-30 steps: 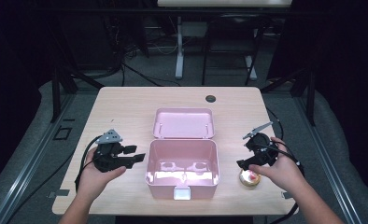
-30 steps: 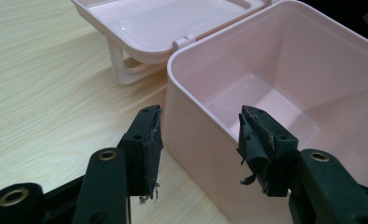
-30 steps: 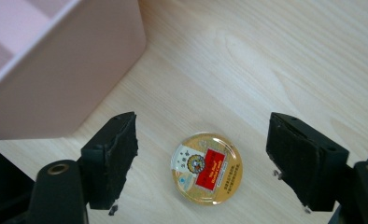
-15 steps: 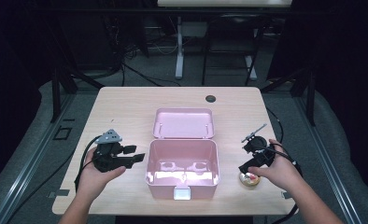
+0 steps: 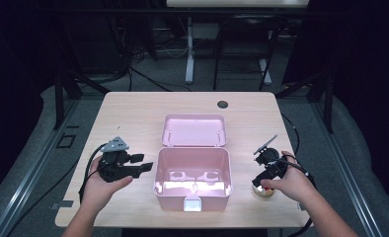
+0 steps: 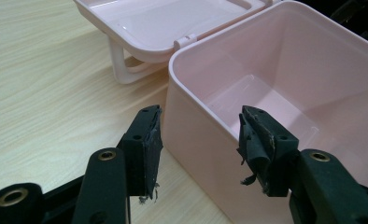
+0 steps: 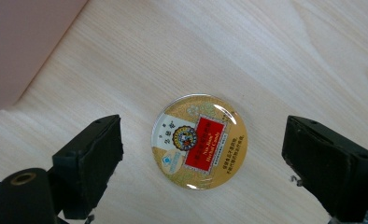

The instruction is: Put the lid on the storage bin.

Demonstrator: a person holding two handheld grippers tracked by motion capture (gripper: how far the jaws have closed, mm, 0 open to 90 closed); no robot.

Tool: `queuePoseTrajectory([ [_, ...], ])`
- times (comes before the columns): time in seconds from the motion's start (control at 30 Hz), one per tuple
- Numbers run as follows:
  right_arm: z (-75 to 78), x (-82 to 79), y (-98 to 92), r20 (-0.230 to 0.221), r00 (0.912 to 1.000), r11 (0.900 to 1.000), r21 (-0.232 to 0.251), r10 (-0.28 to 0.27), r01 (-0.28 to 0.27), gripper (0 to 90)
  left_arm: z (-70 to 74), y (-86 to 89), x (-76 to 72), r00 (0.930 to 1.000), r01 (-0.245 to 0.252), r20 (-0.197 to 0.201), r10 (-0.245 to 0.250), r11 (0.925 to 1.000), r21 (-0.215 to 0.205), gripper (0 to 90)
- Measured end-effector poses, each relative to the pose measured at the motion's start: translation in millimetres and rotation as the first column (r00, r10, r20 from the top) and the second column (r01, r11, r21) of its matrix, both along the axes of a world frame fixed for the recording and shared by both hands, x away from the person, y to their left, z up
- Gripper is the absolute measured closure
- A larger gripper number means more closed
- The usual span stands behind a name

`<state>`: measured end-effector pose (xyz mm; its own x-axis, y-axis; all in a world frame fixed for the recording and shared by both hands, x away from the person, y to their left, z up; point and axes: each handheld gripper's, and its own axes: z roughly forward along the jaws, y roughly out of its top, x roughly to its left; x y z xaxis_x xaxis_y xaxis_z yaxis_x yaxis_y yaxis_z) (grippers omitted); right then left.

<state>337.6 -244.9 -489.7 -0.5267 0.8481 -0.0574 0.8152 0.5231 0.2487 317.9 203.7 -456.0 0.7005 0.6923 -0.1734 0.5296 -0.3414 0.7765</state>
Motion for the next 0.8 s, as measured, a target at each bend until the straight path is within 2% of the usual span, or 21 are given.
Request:
queuePoseTrajectory([
  [0.33,-15.2,3.1,-3.5,-0.043,0.9991,1.000,-0.011,-0.004,0.004,11.5,0.4,1.5,0.2,1.0000,-0.007,0.002,0.007,1.0000,-0.005,48.8],
  [0.57,-24.0,5.2,-6.0,-0.057,0.9983,1.000,-0.020,0.007,-0.008,10.7,0.2,2.1,0.5,1.0000,-0.006,0.002,0.006,1.0000,-0.004,48.8],
  [0.8,-33.8,7.2,-9.0,-0.076,0.9971,1.000,-0.018,-0.009,0.008,10.4,0.6,2.7,0.5,1.0000,-0.004,0.000,0.004,1.0000,-0.004,48.8],
])
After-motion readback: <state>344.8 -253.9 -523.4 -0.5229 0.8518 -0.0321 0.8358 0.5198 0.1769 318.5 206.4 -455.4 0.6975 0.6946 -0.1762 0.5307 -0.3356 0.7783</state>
